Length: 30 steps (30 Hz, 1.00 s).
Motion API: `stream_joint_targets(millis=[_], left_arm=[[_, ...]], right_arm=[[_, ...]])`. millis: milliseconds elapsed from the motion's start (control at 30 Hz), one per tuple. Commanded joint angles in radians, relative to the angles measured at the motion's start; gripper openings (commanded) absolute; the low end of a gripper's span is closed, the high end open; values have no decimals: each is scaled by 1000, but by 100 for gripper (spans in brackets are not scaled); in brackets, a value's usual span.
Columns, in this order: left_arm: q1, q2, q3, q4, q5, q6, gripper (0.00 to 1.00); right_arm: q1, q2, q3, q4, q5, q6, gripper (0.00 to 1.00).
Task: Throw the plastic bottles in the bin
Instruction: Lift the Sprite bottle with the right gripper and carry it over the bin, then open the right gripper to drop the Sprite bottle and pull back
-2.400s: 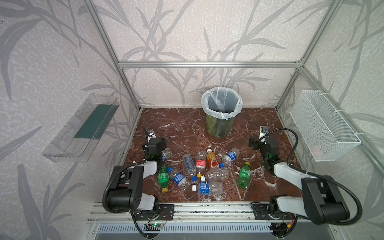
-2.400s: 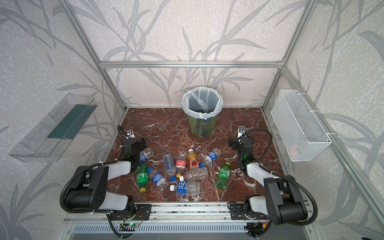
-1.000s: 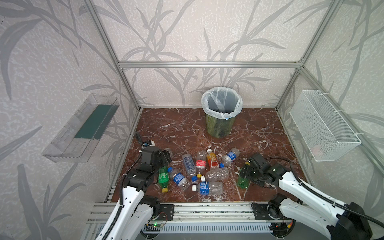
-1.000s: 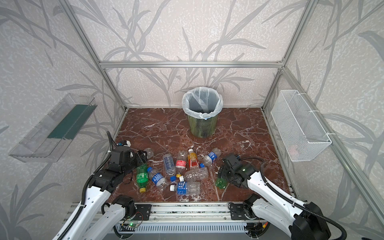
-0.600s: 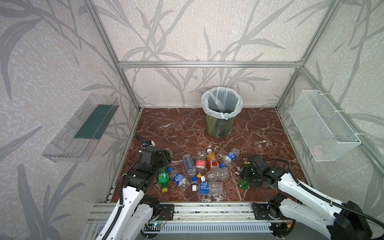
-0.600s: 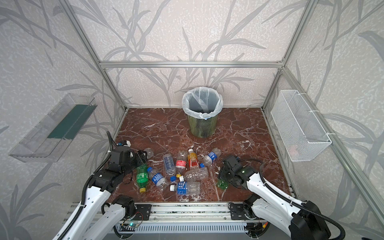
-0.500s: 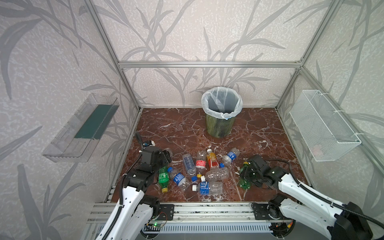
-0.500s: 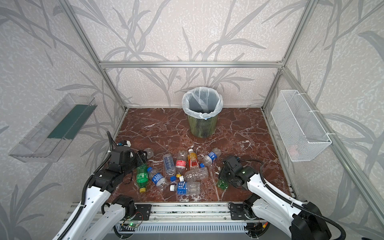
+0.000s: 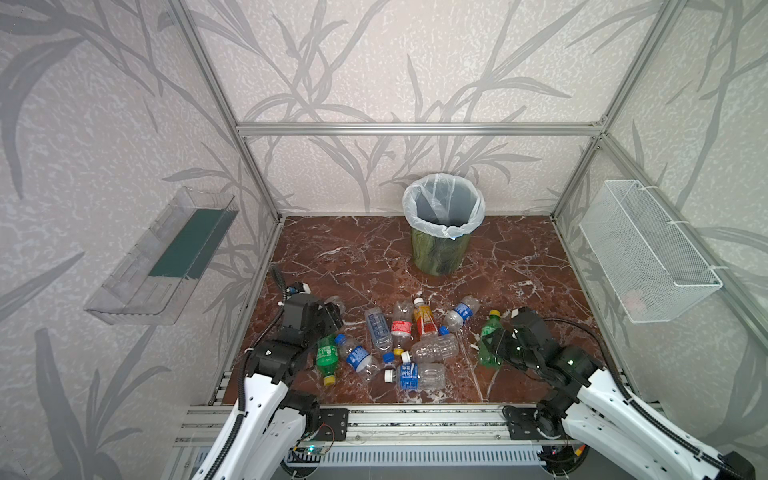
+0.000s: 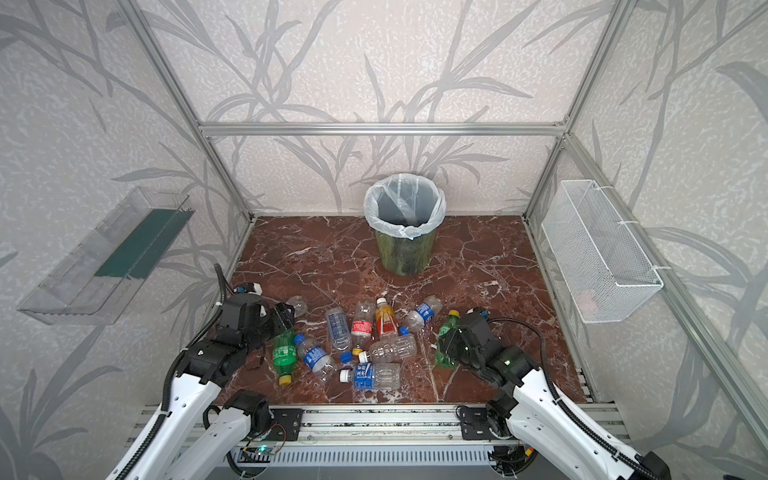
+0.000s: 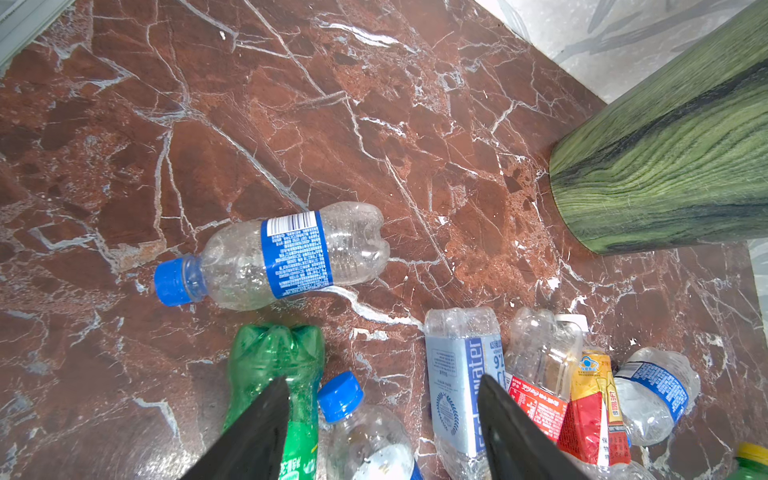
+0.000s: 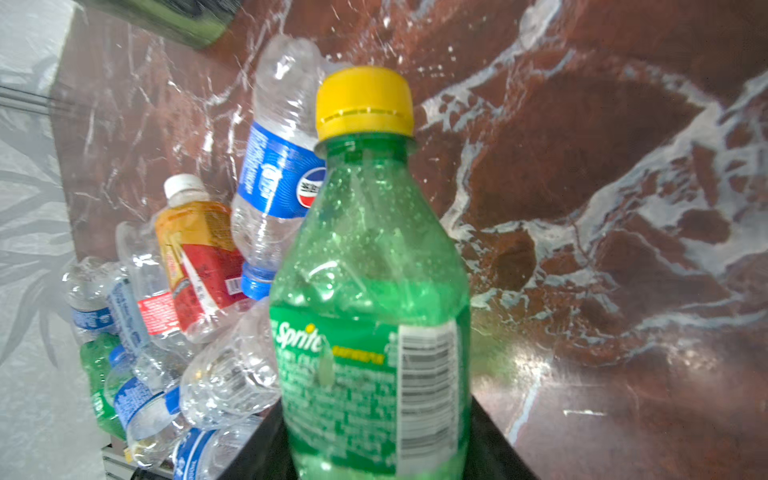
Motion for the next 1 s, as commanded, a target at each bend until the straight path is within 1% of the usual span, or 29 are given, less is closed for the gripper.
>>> stream_joint_targets(millis=[0,67,133,233,267,300,333,367,400,433,467,533,600,667,700,767,867,967], left_arm=[[-4,0,38,-21,4,-4,72],[-3,5,49,-24,7,-1,72],[-3,11,66,-30,4,0,72],[-3,22,103,-43,-3,1,72],[-4,25,115,-47,-4,0,72],[-3,29,129,-52,-6,-2,72],[-3,35,145,-57,-8,-3,72],[-4,38,157,-61,-6,-5,72],[-3,41,172,-62,-5,-7,72],[-3,42,182,-65,-4,-8,72],[-4,41,191,-69,-4,-7,72],[-3,36,198,-78,-8,-4,72],[-3,23,190,-78,-20,-2,72],[-3,7,170,-71,-24,-4,72],[-3,-2,159,-71,-25,-6,72],[-3,-23,132,-73,-27,-13,72],[-4,-49,89,-70,-29,-30,72],[-4,-67,42,-66,-34,-54,72]], right_arm=[[-13,-9,124,73,41,-67,51],[-34,36,229,147,39,-123,51],[-59,129,387,212,29,-186,51],[-108,353,713,287,-17,-269,52],[-115,447,847,278,-6,-299,54],[-123,535,975,239,13,-317,61],[-156,654,1124,175,-1,-309,74],[-185,729,1208,133,-36,-292,80],[-216,828,1323,55,-76,-274,90],[-225,881,1387,0,-86,-275,99],[-226,908,1435,-48,-81,-291,99],[-213,871,1407,-39,-40,-309,99],[-205,765,1281,30,8,-315,99],[-204,676,1182,23,27,-327,99],[-205,627,1122,24,26,-328,99],[-200,514,946,49,20,-319,99],[-183,395,729,35,11,-302,99],[-171,293,531,53,-26,-264,97]])
